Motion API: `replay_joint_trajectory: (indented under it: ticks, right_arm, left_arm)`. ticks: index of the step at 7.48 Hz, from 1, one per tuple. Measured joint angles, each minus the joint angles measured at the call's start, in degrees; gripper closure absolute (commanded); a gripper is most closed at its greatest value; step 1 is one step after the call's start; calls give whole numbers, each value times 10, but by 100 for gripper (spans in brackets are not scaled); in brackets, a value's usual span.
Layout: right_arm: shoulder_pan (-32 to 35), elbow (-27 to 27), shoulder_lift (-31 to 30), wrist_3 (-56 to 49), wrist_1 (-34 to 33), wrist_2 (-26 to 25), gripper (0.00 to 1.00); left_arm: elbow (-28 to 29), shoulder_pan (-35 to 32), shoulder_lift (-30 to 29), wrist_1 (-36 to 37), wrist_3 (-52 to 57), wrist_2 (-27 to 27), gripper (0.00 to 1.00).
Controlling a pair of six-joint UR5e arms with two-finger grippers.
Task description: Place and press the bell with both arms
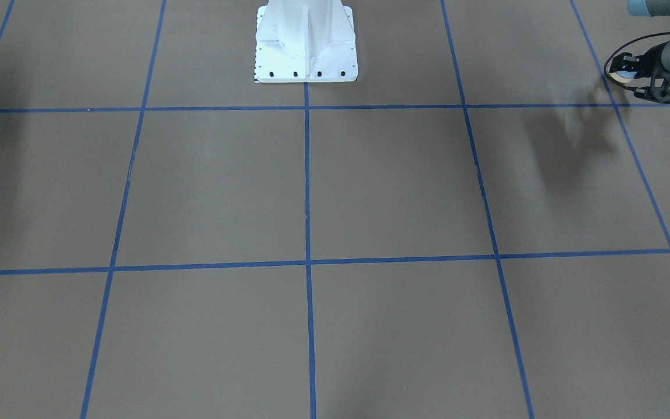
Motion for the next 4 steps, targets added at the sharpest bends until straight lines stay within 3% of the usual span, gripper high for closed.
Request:
replay_joint_trajectory:
  ticks: [4]
  right_arm:
    - [0,0,0,-3,5,0,0]
  left_arm:
    - [-29,-10,-87,46,-50,3,61]
